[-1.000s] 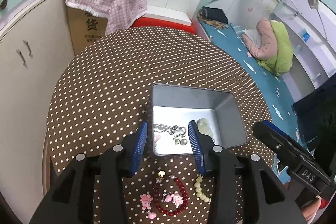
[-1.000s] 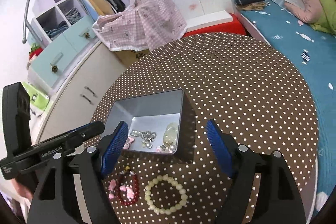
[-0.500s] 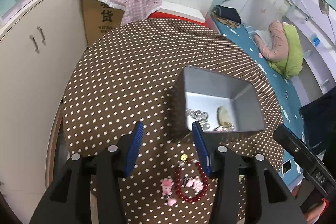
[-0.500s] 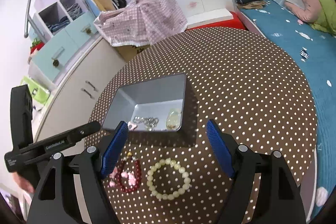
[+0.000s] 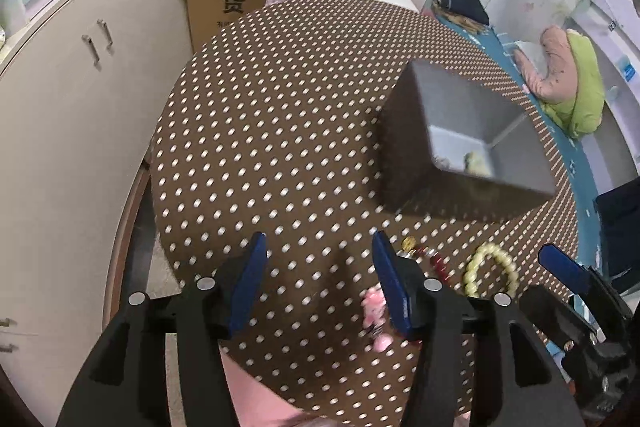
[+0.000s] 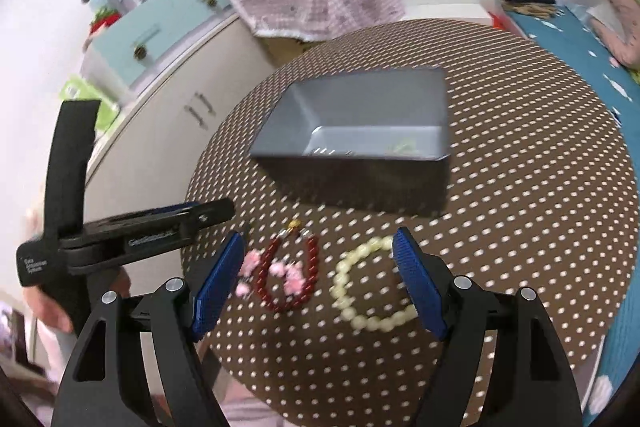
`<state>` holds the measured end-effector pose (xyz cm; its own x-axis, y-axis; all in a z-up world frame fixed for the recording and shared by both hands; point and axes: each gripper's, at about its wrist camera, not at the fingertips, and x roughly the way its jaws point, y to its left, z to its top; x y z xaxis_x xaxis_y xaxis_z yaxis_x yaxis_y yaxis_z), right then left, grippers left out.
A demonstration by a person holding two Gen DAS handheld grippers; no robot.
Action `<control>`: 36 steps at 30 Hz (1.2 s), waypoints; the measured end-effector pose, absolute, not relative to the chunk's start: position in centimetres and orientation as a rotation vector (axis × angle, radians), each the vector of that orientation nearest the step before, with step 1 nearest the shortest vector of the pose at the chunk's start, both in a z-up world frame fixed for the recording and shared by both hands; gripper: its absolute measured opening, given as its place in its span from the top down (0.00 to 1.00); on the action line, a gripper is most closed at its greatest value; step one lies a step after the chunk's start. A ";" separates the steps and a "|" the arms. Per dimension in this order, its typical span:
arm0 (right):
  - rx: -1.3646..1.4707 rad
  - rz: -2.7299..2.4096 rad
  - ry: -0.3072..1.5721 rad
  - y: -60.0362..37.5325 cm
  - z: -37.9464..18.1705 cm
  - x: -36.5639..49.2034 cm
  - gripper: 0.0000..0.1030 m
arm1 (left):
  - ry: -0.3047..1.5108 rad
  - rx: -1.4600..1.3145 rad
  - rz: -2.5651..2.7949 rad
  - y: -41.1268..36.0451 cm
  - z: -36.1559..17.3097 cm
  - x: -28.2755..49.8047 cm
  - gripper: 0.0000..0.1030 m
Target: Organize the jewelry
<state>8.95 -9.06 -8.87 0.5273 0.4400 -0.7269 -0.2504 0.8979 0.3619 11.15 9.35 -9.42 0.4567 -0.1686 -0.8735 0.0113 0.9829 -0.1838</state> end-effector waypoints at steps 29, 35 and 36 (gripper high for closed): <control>0.107 0.469 1.052 -4.6 -13.3 10.8 0.67 | 1.072 -0.081 -0.168 8.7 -10.1 6.7 0.45; -0.055 0.443 1.003 -3.5 -13.2 9.8 0.77 | 1.106 -0.067 -0.174 7.8 -10.9 7.5 0.45; -0.080 0.425 0.993 -3.6 -13.3 9.9 0.85 | 1.108 -0.065 -0.176 7.6 -11.0 7.5 0.45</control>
<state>9.86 -3.55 -13.31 0.4712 0.3108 -0.8255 -0.3825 0.9153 0.1263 7.51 7.61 -11.02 0.4344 -0.1736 -0.8838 0.1091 0.9842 -0.1397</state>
